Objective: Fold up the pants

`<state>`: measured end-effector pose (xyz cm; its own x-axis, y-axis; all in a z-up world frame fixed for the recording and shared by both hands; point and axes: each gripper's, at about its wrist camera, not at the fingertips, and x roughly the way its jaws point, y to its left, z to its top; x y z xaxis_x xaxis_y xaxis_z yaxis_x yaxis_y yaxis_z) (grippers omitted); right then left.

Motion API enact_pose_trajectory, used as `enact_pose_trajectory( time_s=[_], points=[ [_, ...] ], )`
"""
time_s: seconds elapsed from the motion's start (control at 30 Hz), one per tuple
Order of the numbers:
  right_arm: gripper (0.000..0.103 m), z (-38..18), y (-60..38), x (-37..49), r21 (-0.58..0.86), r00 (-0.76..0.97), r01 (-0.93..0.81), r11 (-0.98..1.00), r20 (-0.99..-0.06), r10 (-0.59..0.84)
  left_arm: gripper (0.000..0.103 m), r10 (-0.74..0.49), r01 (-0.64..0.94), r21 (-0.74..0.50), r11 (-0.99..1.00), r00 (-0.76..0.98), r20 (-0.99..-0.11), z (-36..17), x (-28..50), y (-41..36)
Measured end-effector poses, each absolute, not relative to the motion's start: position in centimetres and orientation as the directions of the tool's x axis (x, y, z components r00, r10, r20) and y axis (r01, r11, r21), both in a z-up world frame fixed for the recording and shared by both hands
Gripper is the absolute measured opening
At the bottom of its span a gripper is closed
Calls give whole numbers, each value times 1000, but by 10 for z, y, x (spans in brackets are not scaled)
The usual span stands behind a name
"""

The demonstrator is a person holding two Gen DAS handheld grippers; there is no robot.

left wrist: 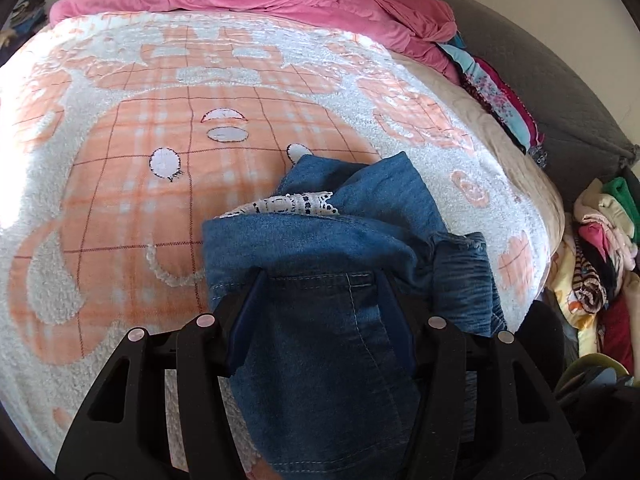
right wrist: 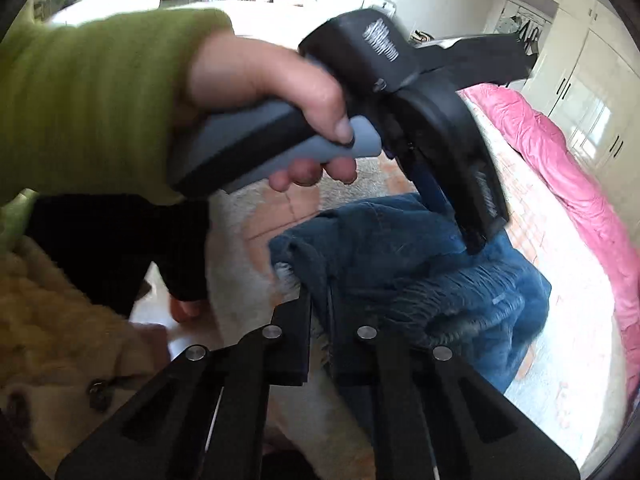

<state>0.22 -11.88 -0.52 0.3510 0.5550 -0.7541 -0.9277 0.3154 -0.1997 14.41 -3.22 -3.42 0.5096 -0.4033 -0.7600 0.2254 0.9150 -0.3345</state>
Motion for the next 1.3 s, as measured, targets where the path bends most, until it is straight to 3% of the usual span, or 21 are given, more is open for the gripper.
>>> enact_pose_trajectory(
  time_s=[0.3, 0.63, 1.07, 1.13, 1.3],
  points=[
    [12, -30, -132, 8, -116, 359, -897, 427, -755, 548, 48, -403, 207, -348, 914, 535, -742, -33, 139, -32],
    [40, -15, -135, -2, -67, 341, -895, 440, -739, 581, 56, -366, 202, -306, 930, 570, -735, -28, 126, -40],
    [47, 8, -137, -14, -57, 368, -886, 460, -691, 622, 65, -365, 210, -301, 930, 611, -702, -7, 105, -41],
    [55, 11, -139, -17, -55, 372, -884, 464, -685, 627, 66, -367, 212, -301, 930, 616, -697, -5, 103, -41],
    [59, 25, -147, -20, -53, 389, -876, 479, -664, 639, 71, -367, 211, -303, 929, 630, -685, 2, 95, -41]
  ],
)
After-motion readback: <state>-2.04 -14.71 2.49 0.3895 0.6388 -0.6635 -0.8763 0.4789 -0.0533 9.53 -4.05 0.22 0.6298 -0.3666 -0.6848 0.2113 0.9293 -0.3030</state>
